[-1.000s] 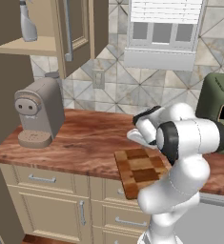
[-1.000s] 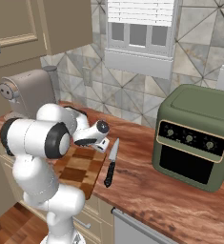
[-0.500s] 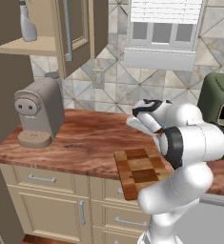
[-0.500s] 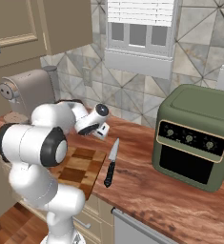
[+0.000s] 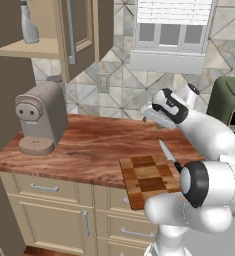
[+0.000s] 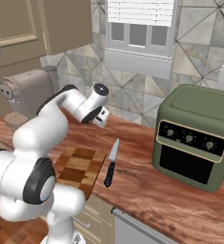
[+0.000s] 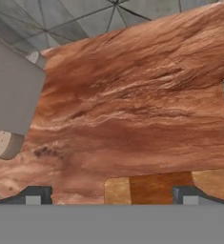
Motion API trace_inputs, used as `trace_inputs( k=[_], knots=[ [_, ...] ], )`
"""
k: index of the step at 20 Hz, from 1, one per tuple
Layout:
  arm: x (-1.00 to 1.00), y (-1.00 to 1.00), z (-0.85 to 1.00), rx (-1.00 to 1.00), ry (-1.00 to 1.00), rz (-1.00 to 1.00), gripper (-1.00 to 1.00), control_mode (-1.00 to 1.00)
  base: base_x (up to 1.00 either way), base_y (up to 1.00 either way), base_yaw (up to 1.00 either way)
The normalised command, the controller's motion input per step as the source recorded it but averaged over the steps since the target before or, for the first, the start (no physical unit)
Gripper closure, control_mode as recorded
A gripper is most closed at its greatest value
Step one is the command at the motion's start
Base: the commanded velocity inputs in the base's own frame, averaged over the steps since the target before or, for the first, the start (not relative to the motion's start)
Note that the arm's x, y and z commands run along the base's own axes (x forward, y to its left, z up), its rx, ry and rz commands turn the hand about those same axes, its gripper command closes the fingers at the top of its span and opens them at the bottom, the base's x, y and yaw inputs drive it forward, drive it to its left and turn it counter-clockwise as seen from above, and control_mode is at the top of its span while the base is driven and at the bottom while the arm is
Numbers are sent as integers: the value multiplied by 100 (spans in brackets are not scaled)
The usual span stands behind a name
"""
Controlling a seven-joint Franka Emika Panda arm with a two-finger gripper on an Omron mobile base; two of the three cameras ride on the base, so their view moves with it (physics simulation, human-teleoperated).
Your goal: Move the cutting board and knife to the sink. Then move spray from the cabinet to the counter.
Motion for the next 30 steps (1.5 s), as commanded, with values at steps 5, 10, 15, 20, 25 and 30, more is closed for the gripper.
trace_inputs(
  k=[5,10,15,20,25,30],
  knots=[
    [-100,-2,1,3,9,0,-100,-100,0,0,0],
    [-97,0,24,-5,0,0,-100,-100,0,0,0],
    [-70,0,29,-2,7,0,-100,-100,0,0,0],
    [-54,0,13,0,9,0,-100,-100,0,0,0],
    [-11,0,-6,0,0,0,-100,-100,0,0,0],
    [-1,0,-7,-4,-2,1,-100,-100,0,0,0]
  ],
)
